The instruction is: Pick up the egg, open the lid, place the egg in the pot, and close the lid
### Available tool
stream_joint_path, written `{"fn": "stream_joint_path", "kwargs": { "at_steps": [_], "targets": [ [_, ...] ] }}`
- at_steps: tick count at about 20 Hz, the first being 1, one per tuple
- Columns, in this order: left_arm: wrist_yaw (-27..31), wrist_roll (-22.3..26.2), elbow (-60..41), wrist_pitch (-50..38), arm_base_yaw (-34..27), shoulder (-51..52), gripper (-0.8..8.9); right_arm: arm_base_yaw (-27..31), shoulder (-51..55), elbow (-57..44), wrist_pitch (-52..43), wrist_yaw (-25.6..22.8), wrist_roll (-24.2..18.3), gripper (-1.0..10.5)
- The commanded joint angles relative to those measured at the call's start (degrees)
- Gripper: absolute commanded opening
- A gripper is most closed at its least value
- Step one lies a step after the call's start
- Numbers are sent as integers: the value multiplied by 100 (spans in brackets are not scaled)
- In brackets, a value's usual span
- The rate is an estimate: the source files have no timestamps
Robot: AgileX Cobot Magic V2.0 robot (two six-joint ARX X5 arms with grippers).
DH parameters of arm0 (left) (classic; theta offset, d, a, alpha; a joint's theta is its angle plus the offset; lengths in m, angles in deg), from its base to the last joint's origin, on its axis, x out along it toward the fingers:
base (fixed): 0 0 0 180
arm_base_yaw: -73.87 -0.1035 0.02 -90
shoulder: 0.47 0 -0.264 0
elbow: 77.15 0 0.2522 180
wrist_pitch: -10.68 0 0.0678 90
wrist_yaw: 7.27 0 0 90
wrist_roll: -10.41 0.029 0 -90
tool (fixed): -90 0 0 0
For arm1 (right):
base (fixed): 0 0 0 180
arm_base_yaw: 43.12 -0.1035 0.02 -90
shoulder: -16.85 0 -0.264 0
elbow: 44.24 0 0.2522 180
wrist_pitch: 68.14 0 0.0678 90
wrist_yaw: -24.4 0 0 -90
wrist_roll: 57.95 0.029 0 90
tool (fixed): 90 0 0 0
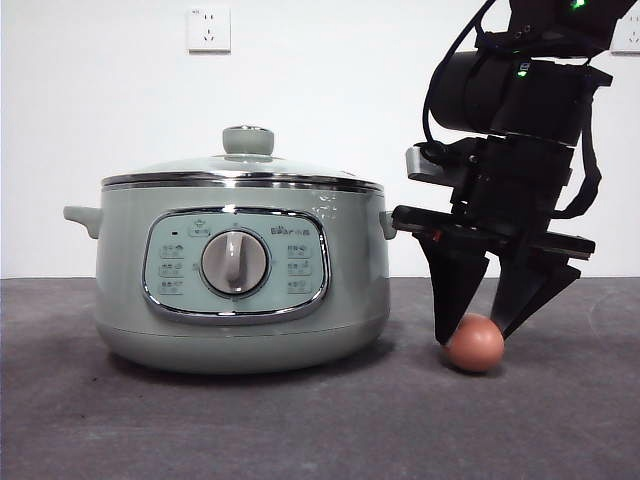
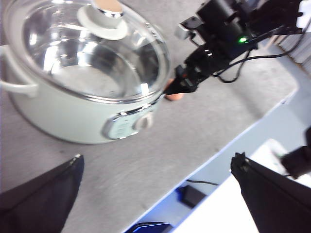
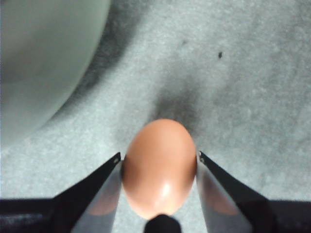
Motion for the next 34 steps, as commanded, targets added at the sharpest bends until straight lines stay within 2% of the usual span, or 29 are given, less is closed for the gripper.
{"fn": "stream_joint_path", "kwargs": {
  "at_steps": [1, 5, 9, 13, 15, 18, 21, 25, 29, 34],
  "targets": [
    [348, 52, 4, -63, -7, -61, 648, -4, 92, -4, 0, -33, 39, -13],
    [533, 52, 7, -402, -4, -293, 648, -4, 946, -4, 264, -50, 26, -13],
    [533, -129, 26, -988, 136, -682, 648, -7, 2109, -4, 774, -343, -186, -13],
    [592, -520, 31, -2033, 608, -1322, 648, -7, 3235, -4, 1095, -330, -210, -12],
    [944, -890, 33, -2645, 946, -1681, 648, -7, 3685, -4, 1217, -328, -208, -12],
    [1408, -1049, 133, -3348, 1467, -2323, 648, -9, 4159, -4, 1425, -323, -208, -12],
    [2079, -994, 649, -3451, 1943, -3132, 648, -11, 4378, -4, 1532, -306, -205, -12],
    [2634, -826, 1467, -3451, 2319, -4164, 648, -11, 4437, -4, 1609, -284, -208, -12],
    [2798, -684, 2063, -3453, 2524, -5021, 648, -11, 4437, -4, 1604, -286, -208, -12],
    [2997, -678, 2140, -3469, 2708, -5547, 648, -11, 4437, -4, 1602, -289, -210, -12]
  ]
}}
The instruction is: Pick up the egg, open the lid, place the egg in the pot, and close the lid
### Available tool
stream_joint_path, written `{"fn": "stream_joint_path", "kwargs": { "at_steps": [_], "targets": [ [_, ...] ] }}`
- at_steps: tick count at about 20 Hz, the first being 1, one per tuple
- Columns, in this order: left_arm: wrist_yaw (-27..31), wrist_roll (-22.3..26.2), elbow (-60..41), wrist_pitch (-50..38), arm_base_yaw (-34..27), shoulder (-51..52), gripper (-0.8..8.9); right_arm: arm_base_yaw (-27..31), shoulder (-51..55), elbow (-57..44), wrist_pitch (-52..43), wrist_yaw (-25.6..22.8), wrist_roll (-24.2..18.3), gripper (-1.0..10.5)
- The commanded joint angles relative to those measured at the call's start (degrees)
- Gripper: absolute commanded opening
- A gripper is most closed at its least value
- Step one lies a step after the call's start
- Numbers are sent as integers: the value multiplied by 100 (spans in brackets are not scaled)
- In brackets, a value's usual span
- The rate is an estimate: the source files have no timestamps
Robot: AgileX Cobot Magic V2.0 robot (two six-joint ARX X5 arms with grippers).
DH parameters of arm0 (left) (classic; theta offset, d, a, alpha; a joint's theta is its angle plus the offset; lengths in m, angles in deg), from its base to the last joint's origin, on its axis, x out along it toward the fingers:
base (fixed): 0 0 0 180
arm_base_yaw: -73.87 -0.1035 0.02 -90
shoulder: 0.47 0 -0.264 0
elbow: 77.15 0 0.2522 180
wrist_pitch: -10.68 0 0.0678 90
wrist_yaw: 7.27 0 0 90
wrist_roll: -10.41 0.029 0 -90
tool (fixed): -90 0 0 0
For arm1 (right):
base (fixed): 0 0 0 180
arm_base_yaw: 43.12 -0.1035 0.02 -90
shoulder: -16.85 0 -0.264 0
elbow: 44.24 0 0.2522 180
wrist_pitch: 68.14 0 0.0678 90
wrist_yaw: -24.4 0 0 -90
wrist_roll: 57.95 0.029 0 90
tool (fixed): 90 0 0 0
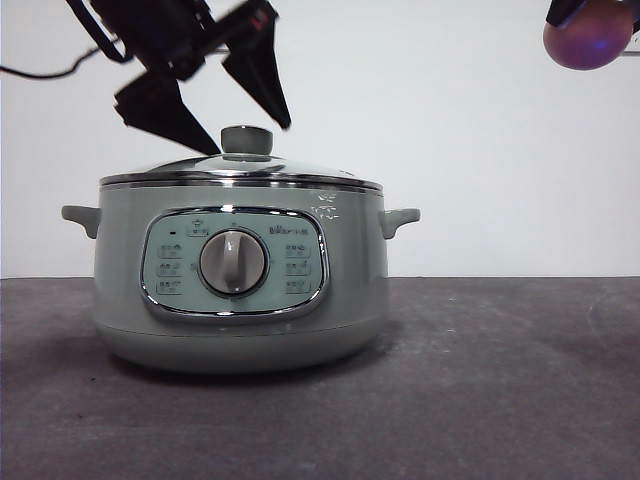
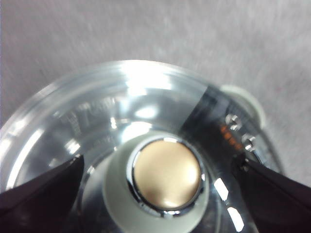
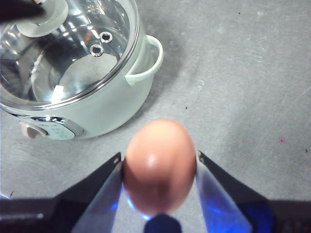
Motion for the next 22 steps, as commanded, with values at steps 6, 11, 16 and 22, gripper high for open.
{"fn": "stream_joint_path", "kwargs": {
  "at_steps": [6, 11, 16, 22],
  "targets": [
    [323, 77, 2, 24, 155, -72, 431, -11, 17, -4, -46, -9, -50, -12],
    [326, 72, 4, 46, 166, -66, 163, -11, 17, -4, -46, -15, -83, -12],
    [321, 72, 7, 166, 166, -42, -4, -11, 0, -4, -44, -17, -85, -12],
    [323, 70, 26, 323, 164, 33, -8, -11, 0, -4, -48, -11, -85, -12]
  ]
}}
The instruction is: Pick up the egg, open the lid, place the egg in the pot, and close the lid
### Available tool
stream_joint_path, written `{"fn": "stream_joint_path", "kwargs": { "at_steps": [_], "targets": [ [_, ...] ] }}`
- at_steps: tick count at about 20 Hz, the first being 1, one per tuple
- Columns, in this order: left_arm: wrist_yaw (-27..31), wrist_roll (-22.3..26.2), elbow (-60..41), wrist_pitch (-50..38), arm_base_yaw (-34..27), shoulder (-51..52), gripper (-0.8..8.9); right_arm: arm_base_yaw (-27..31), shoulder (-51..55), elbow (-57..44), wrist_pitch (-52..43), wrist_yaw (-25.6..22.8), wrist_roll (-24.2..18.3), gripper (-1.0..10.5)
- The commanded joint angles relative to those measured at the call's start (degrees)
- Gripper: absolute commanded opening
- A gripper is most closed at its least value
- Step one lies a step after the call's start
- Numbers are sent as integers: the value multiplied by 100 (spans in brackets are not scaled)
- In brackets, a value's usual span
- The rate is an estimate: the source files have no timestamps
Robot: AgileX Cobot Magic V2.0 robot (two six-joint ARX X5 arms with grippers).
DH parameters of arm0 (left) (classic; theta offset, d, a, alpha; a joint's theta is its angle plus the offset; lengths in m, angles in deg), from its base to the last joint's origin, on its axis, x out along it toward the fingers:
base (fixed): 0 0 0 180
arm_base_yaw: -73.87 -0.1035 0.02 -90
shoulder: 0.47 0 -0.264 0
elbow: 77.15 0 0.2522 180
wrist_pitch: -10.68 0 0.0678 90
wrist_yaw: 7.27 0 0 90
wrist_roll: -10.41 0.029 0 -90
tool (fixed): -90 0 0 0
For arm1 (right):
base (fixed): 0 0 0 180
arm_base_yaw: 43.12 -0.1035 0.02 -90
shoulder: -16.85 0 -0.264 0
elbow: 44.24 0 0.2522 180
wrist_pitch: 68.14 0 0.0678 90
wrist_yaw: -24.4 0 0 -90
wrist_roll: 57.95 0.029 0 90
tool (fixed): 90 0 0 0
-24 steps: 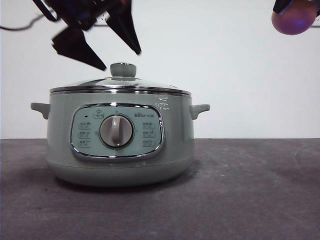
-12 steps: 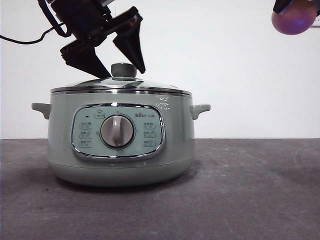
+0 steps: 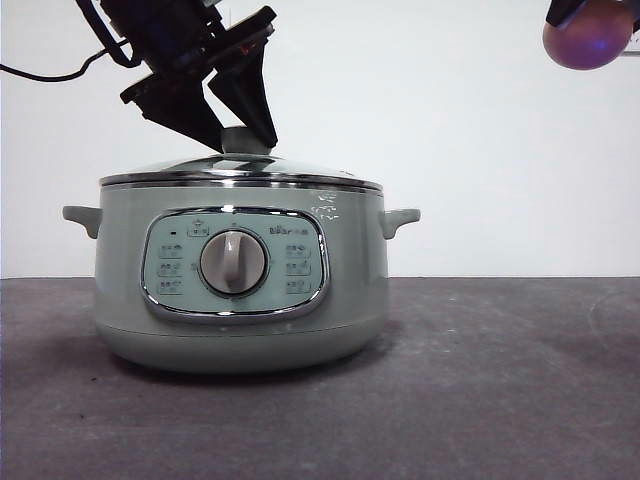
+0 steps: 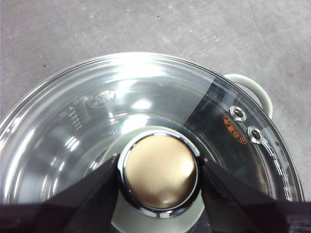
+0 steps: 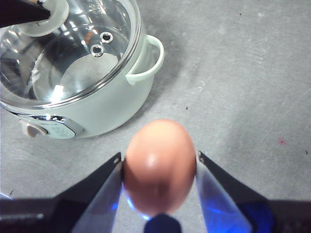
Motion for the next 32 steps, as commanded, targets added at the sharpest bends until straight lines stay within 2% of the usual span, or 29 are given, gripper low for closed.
{"fn": "stream_joint_path", "kwargs": {
  "at_steps": [1, 8, 12, 15, 16, 20, 23, 29, 32],
  "targets": [
    [-4, -39, -35, 136, -2, 105, -8, -11, 2, -4, -46, -7, -42, -12],
    [9, -39, 295, 337, -4, 678, -8, -11, -15, -4, -188, 4, -39, -12],
    [28, -35, 962, 935, -4, 1027, -8, -17, -129, -4, -540, 48, -39, -13],
    [219, -35, 1384, 1423, -9, 1539, -8, -26, -431, -2, -988, 614, -33, -13],
    [313, -33, 1482, 1569, -9, 1725, -8, -48, -568, 4, -1141, 614, -31, -13],
    [455, 61, 1733, 2450, -7, 2588, -8, -374, -1502, 417, -1569, 614, -81, -13],
    [457, 59, 1733, 2953, -7, 3145, -8, -625, -2472, 1145, -1591, 610, -321, -13],
    [444, -76, 1733, 3351, -2, 3788, -8, -1130, -4557, 2717, -1615, 557, -820, -13],
    [446, -160, 1733, 3530, -2, 3901, -8, -1303, -5346, 3086, -1853, 393, -1099, -13]
  ]
}}
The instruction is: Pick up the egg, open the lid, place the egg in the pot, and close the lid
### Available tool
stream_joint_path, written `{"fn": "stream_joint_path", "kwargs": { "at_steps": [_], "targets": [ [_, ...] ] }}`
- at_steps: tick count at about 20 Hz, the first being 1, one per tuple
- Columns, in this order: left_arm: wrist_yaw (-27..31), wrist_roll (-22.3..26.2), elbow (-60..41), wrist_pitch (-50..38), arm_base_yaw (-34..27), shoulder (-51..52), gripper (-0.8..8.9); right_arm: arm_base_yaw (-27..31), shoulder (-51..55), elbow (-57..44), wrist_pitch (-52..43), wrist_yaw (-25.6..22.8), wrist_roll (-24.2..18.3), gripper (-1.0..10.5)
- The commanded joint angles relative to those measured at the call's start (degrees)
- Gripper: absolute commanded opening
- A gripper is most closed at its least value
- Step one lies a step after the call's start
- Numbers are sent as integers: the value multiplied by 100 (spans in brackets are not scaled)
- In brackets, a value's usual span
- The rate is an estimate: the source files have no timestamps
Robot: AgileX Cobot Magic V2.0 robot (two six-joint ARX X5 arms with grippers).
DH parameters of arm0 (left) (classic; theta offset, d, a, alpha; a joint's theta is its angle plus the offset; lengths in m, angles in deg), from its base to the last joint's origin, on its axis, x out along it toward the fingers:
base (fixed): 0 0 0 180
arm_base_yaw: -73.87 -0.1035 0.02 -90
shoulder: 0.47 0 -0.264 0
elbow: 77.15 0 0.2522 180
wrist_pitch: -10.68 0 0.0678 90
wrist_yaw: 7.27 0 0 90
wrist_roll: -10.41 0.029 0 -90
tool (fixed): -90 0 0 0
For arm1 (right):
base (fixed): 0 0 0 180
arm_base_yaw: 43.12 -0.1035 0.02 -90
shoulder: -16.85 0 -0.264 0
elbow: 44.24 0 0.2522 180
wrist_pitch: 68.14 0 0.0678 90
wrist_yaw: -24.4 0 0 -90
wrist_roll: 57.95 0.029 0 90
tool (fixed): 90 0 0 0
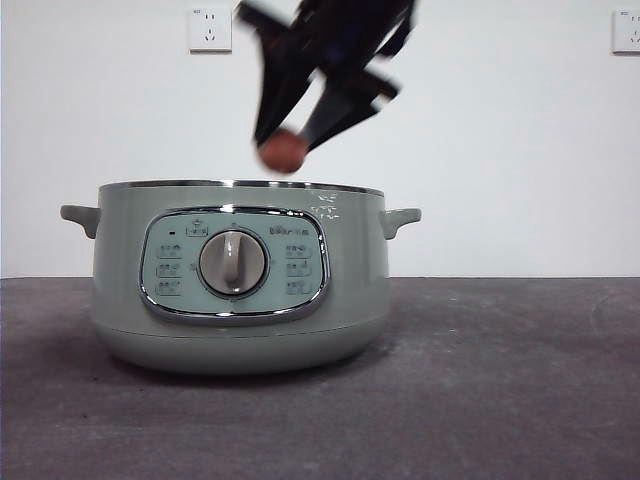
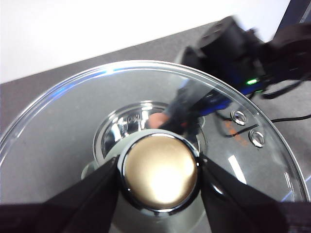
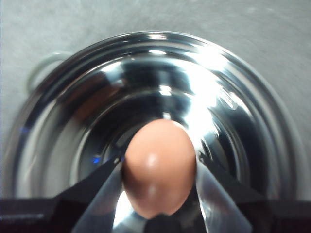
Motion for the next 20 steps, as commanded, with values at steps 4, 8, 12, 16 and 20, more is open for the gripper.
{"fn": "stream_joint_path", "kwargs": {
  "at_steps": [4, 8, 12, 16, 20],
  "targets": [
    [-20, -129, 61, -129, -2, 76, -8, -160, -931, 116, -326, -343, -518, -13],
    [-33, -129, 61, -133, -2, 76, -8, -238, -1263, 116, -297, -468, -713, -13],
    [-31, -129, 61, -133, -2, 76, -9, -291, -1443, 116, -245, -479, -756, -13],
    [-26, -125, 61, -146, -2, 72, -8, -334, -1368, 116, -273, -492, -745, 438],
    [-28, -77, 61, -413, -2, -85, -9, -323, -737, 118, -376, -796, -599, 482]
  ]
}}
